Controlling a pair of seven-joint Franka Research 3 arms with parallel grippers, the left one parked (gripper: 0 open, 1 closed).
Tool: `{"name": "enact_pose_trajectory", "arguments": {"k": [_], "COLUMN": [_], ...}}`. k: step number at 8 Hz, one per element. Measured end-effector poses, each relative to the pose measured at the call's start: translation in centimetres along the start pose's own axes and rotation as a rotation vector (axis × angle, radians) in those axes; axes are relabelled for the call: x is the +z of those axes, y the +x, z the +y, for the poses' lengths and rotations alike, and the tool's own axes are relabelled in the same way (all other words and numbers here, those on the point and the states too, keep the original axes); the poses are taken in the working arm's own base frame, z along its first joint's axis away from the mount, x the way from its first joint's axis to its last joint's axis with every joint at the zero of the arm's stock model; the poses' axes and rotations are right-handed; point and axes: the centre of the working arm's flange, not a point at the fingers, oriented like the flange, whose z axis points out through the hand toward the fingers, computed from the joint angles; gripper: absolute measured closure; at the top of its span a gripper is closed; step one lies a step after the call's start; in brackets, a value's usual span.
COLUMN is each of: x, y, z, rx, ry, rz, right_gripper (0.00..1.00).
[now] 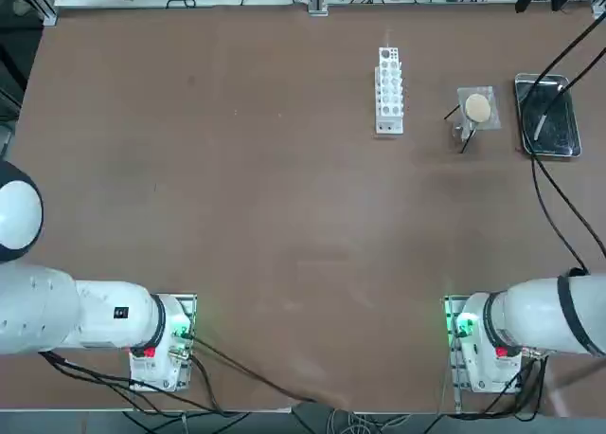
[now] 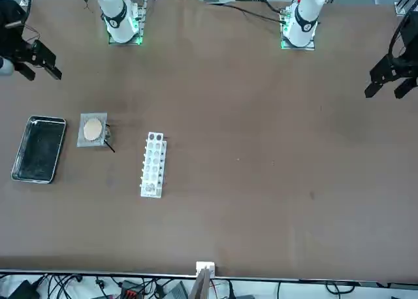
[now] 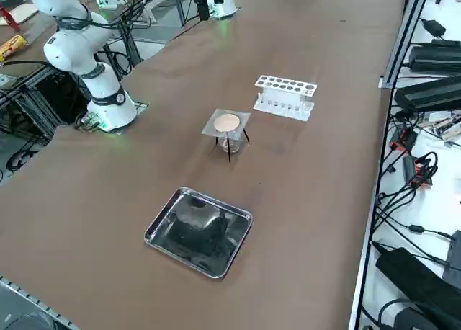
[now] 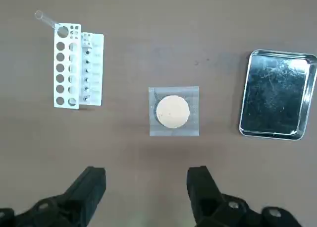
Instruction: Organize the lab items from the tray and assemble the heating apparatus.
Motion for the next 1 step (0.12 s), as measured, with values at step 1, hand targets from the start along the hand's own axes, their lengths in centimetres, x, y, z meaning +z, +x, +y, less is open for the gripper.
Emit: {"name": "enact_pose_trajectory", "arguments": {"k": [1], "x": [-0.02], "y": [0.03], "z": [0.06], "rx": [-0.002], "ry": [-0.001], "rz": [0.002], "right_gripper": [0.00]}}
